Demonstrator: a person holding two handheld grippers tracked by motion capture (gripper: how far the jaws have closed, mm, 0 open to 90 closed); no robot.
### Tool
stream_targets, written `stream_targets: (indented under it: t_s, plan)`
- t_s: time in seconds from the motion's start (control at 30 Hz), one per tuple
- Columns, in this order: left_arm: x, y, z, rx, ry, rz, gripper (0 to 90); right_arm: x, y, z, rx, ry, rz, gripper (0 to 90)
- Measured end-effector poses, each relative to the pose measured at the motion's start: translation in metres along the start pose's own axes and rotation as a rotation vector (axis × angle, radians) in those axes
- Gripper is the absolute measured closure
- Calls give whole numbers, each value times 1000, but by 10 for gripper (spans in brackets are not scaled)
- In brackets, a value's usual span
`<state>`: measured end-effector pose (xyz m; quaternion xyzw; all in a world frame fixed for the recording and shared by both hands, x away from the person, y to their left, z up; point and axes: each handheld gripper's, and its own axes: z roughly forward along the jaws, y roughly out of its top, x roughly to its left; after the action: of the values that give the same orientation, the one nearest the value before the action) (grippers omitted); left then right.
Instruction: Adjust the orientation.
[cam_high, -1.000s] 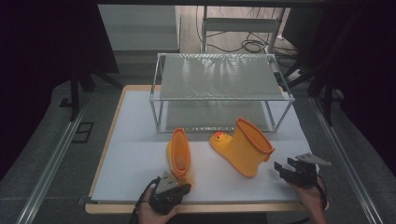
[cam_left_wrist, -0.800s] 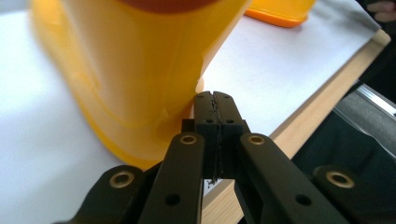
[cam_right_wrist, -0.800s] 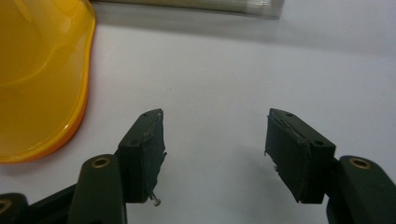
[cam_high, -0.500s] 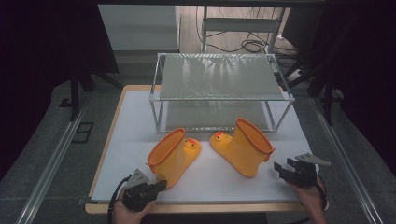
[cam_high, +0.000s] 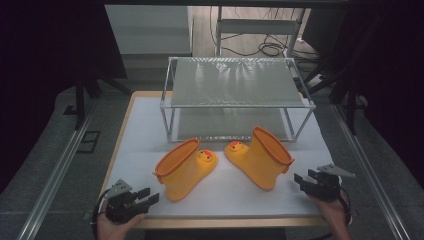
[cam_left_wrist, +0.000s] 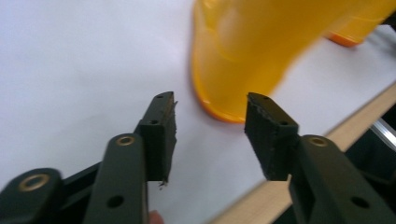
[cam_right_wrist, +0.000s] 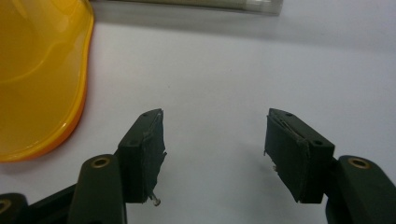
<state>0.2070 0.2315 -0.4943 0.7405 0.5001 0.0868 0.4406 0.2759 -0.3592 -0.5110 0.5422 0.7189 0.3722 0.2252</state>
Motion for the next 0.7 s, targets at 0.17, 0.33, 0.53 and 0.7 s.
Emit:
stream_targets:
  t_s: [0.17, 0.33, 0.53, 0.7]
  plan:
    - [11, 25, 12, 38, -6, 21, 483, 0, 1, -2, -3, 25, -17, 360]
    - [15, 35, 20, 46, -11, 8, 441, 0, 1, -2, -1, 55, -29, 407]
    - [15, 34, 21, 44, -21, 10, 425, 1, 3, -5, -8, 113, -33, 565]
    - [15, 32, 21, 39, -27, 6, 418, 9, 6, -2, 6, 171, -82, 670]
